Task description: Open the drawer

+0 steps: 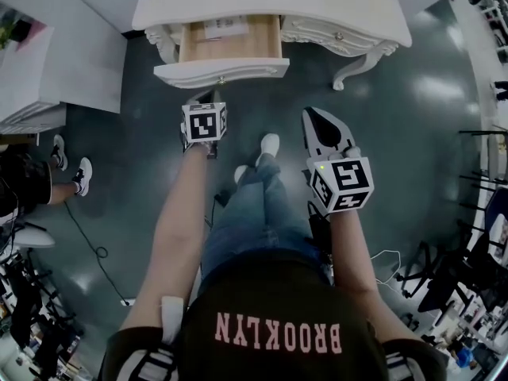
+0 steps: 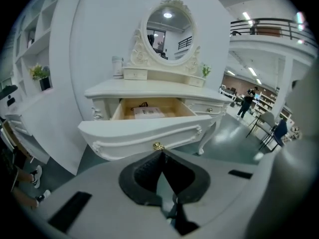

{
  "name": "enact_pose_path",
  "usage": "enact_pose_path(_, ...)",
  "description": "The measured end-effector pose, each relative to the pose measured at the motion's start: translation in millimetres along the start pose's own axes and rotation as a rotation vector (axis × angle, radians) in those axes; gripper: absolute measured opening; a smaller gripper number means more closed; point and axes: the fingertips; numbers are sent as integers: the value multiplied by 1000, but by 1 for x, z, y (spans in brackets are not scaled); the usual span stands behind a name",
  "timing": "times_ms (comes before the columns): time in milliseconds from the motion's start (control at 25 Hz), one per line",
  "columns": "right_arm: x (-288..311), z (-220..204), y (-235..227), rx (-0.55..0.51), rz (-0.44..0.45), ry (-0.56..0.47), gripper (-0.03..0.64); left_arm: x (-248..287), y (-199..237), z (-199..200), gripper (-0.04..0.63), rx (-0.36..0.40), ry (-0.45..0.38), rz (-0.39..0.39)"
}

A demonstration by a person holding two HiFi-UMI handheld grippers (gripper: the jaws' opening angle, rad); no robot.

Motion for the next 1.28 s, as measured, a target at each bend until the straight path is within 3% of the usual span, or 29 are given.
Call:
enact_pose_path(480, -13, 43, 8, -31, -9, -98, -3, -69, 9, 30, 5, -1, -169, 28)
enact_pose_path(1280, -5, 172, -42, -137, 24, -298, -5, -185, 14, 184, 5, 13, -574, 124)
Point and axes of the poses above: the fingertips, and each gripper's own axes: x forward along the fingers, y to its left, z out of its top, and after that the axes turned 1 degree about -x, right-handed
